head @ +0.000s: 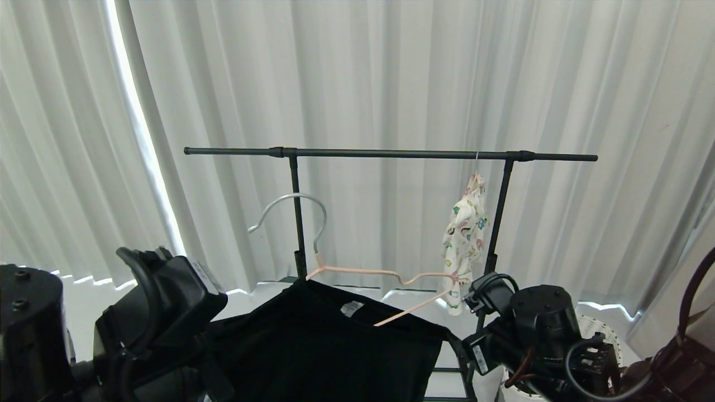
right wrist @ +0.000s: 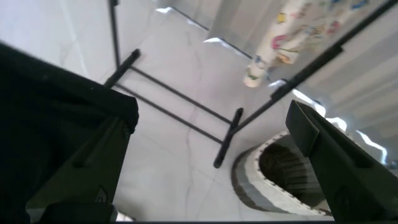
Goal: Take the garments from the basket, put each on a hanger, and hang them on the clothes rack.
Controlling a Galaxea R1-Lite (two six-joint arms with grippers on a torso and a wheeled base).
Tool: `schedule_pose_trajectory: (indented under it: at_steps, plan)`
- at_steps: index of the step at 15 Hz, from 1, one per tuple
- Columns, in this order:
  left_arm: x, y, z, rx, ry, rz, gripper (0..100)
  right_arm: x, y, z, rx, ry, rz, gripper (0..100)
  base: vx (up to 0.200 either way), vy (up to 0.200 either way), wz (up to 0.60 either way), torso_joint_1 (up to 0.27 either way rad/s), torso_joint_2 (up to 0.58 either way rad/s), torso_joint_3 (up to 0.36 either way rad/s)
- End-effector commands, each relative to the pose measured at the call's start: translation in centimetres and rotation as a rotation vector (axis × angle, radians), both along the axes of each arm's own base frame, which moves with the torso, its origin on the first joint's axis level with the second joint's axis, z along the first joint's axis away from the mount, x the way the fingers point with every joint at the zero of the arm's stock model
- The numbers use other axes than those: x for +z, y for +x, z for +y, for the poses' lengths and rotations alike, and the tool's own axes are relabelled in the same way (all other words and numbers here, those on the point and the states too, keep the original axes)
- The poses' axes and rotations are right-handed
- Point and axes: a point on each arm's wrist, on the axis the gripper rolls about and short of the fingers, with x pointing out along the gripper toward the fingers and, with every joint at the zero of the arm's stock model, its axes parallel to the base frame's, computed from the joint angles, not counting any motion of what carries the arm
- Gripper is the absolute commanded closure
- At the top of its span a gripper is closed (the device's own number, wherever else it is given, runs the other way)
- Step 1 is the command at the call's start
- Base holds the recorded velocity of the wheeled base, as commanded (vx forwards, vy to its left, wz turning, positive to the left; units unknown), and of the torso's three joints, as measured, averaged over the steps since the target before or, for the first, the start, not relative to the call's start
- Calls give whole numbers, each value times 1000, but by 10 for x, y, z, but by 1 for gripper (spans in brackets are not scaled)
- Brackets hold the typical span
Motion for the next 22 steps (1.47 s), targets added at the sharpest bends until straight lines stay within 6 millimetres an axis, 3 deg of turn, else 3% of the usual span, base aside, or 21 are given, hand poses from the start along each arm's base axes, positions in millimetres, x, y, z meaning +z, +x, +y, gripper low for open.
schedule_pose_trajectory:
  at_steps: [1, 8, 12, 16, 18, 22]
  plan:
    - [-6, -11, 9, -1, -1, -2, 100, 6, 6, -9, -38, 14, -17, 0, 0, 0, 0, 0, 0, 0]
    - [-36, -18, 14, -96, 139, 44, 100, 19, 9, -18, -55, 20, -48, 0, 0, 0, 0, 0, 0, 0]
    - [-50, -10, 9, -78, 199, 115, 100, 55, 1, -26, 45, 57, -29, 0, 0, 0, 0, 0, 0, 0]
    - [-45, 1, 4, -28, 199, 109, 100, 105, 11, -39, 209, 115, 0, 0, 0, 0, 0, 0, 0, 0]
    - [-41, 2, 3, -43, 176, 102, 100, 127, -4, -44, 371, 154, 108, 0, 0, 0, 0, 0, 0, 0]
    - [-34, 3, 0, -37, 90, 78, 100, 130, -13, -48, 475, 78, 132, 0, 0, 0, 0, 0, 0, 0]
